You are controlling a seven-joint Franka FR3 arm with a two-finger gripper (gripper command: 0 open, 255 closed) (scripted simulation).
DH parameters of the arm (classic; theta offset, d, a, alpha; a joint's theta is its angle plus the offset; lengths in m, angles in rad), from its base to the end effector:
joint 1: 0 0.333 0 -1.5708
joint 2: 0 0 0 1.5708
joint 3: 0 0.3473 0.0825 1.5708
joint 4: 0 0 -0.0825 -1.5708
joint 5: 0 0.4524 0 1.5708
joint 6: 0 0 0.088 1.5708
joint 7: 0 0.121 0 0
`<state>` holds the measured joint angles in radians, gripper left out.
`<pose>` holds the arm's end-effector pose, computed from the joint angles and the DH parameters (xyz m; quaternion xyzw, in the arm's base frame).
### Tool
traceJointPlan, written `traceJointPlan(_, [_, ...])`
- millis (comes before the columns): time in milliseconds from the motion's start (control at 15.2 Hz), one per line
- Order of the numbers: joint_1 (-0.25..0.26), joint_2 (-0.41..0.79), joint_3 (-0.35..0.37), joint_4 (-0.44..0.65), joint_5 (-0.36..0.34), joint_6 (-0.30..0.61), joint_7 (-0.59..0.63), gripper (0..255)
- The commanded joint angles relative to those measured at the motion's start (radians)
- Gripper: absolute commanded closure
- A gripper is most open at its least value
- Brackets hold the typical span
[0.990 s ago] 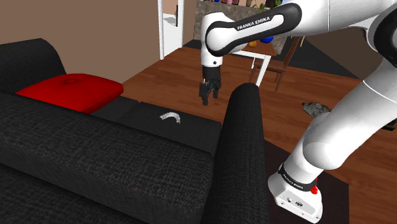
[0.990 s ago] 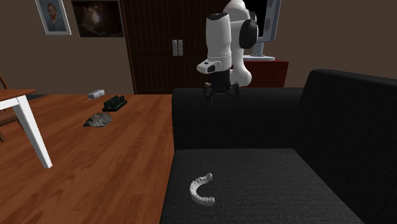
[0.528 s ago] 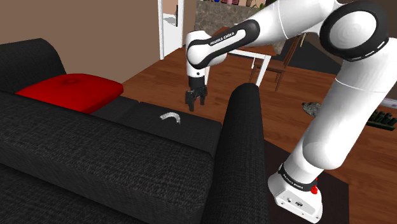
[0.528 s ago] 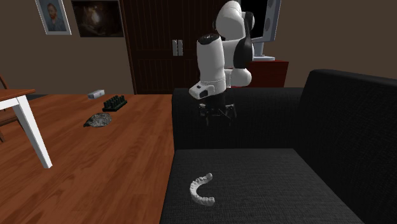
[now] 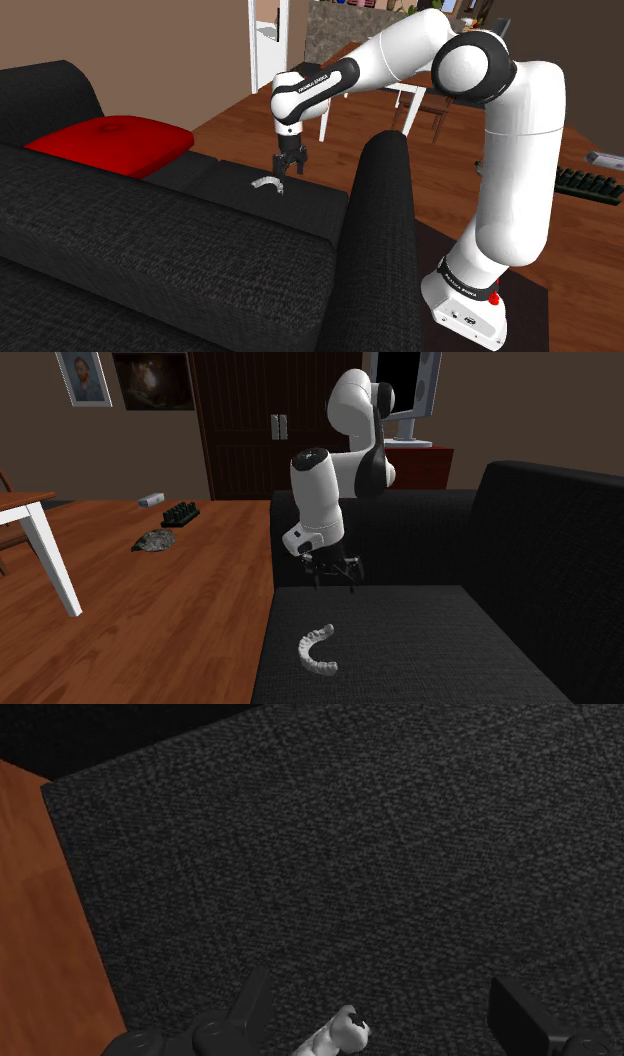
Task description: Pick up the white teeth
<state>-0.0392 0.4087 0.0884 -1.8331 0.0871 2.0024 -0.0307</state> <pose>0.6754 0.0371 0.2653 -0.9913 -0.0153 0.1193 0.0538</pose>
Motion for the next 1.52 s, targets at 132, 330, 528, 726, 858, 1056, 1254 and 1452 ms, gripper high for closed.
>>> traceJointPlan(132, [0.004, 0.173, -0.003, 0.169, 0.002, -0.011, 0.01, 0])
traceJointPlan(330, [0.005, 0.214, -0.004, 0.191, 0.002, 0.004, 0.009, 0])
traceJointPlan(528, [0.006, 0.238, -0.004, 0.188, 0.002, 0.032, 0.007, 0])
traceJointPlan(726, [0.006, 0.261, -0.005, 0.188, 0.001, 0.055, 0.005, 0])
traceJointPlan(858, [0.007, 0.26, -0.005, 0.187, 0.001, 0.055, 0.005, 255])
traceJointPlan(1056, [0.007, 0.259, -0.005, 0.185, 0.002, 0.057, 0.005, 255])
traceJointPlan(1254, [0.007, 0.259, -0.005, 0.183, 0.002, 0.057, 0.005, 255])
traceJointPlan(1452, [0.006, 0.261, -0.005, 0.188, 0.001, 0.054, 0.005, 255])
